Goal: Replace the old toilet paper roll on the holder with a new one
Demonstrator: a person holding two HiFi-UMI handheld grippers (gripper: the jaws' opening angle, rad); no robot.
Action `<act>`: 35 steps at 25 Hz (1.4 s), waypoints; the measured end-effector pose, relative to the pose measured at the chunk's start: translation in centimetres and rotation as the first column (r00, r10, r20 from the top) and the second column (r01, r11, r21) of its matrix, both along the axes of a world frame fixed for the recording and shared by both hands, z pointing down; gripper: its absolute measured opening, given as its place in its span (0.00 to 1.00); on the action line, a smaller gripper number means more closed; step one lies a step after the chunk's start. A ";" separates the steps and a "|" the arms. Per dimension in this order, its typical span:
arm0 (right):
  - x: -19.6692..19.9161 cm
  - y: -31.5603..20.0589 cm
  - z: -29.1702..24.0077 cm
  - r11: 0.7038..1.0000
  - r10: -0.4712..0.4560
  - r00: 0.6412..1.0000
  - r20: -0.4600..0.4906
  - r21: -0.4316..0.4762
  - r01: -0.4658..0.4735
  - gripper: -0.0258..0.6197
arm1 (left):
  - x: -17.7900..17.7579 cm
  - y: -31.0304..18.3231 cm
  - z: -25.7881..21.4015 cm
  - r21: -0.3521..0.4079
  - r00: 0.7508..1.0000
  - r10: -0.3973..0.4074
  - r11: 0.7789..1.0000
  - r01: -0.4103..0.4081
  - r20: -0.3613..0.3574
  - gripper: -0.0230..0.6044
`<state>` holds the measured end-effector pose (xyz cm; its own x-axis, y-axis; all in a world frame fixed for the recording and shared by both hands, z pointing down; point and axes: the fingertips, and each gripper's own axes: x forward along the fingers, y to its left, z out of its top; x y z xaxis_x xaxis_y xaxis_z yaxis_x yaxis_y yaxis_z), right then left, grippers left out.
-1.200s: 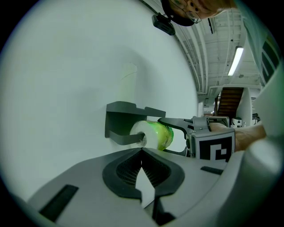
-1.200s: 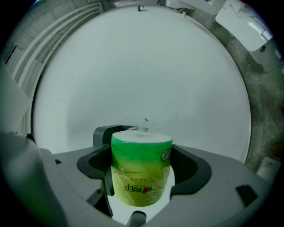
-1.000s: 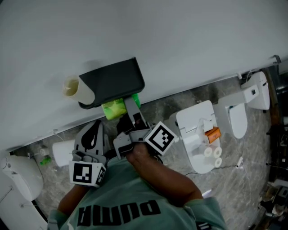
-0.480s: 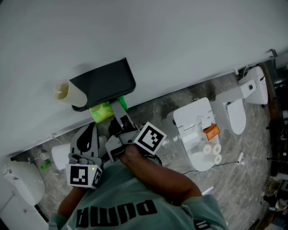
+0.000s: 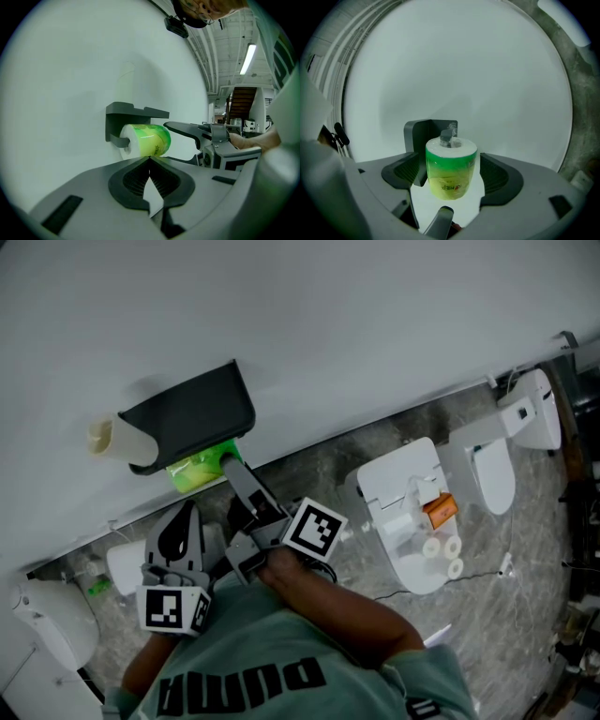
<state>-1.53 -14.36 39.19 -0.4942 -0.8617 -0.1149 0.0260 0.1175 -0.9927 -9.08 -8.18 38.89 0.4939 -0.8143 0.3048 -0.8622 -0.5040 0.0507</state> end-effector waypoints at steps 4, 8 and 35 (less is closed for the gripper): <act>1.2 1.1 -0.7 0.998 -0.032 0.997 -0.063 0.051 0.035 0.67 | 1.6 0.2 -0.1 -0.011 1.000 -0.004 1.000 0.003 -0.016 0.04; 1.3 2.5 -1.2 0.986 -0.094 0.969 -0.229 0.115 0.123 0.67 | 2.7 0.4 0.0 -0.013 1.000 0.000 1.000 0.000 0.005 0.04; 6.3 10.7 -3.2 0.761 0.159 0.339 -0.927 0.334 0.556 0.05 | 9.6 5.9 -0.2 0.057 0.990 -0.117 0.992 0.112 0.083 0.04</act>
